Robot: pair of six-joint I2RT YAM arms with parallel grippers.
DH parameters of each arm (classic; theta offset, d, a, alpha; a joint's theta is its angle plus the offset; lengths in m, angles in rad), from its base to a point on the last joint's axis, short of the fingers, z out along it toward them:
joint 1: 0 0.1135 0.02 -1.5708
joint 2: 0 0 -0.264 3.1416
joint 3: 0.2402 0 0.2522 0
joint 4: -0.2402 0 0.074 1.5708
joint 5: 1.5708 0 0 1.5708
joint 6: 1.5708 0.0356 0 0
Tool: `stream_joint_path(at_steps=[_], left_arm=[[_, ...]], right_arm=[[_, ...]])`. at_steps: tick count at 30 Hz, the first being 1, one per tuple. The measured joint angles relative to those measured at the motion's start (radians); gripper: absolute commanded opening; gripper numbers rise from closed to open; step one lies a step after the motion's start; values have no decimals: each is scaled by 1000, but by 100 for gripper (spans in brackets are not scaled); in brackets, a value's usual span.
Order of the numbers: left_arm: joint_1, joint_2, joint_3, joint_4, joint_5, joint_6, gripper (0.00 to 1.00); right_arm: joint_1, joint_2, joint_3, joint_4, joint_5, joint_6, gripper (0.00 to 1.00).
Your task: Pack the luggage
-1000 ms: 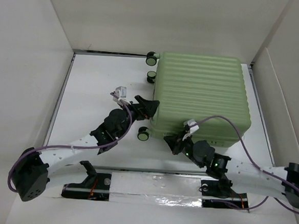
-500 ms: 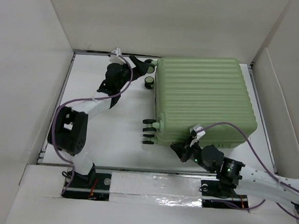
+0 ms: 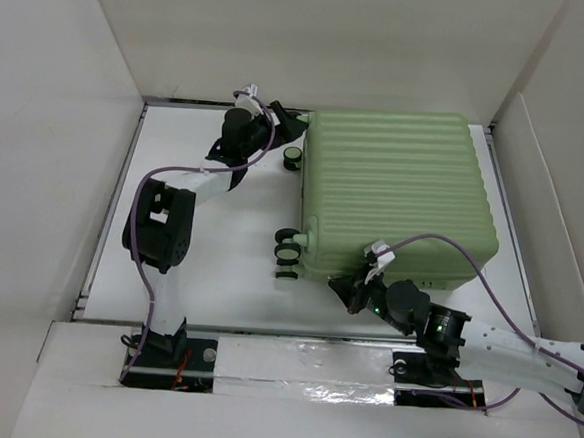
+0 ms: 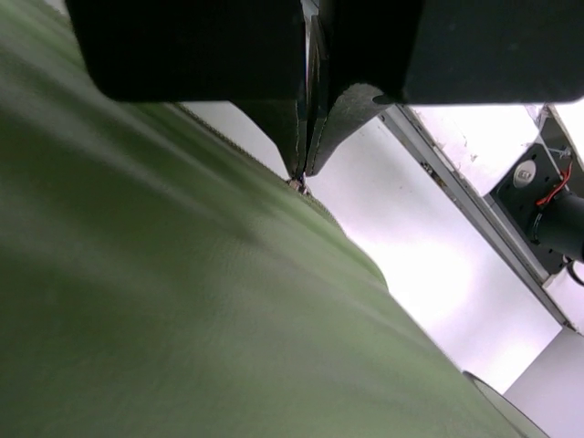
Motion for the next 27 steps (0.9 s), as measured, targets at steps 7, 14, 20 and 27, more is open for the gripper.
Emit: stream_joint_path(at_steps=[7,14,20,27], left_arm=[[7,81,65,24,80,-23,47],[4,132,108,52,106,-42,0],[18,132,105,56,111,-29,63],[50,90,-60,177,131,-36,80]], right_arm=[[0,-4,0,2,8,13,0],[0,-29,0,-22,16,28,0],[0,-70,0,-60,21,33,0],[2,-74,0,-83,21,34,0]])
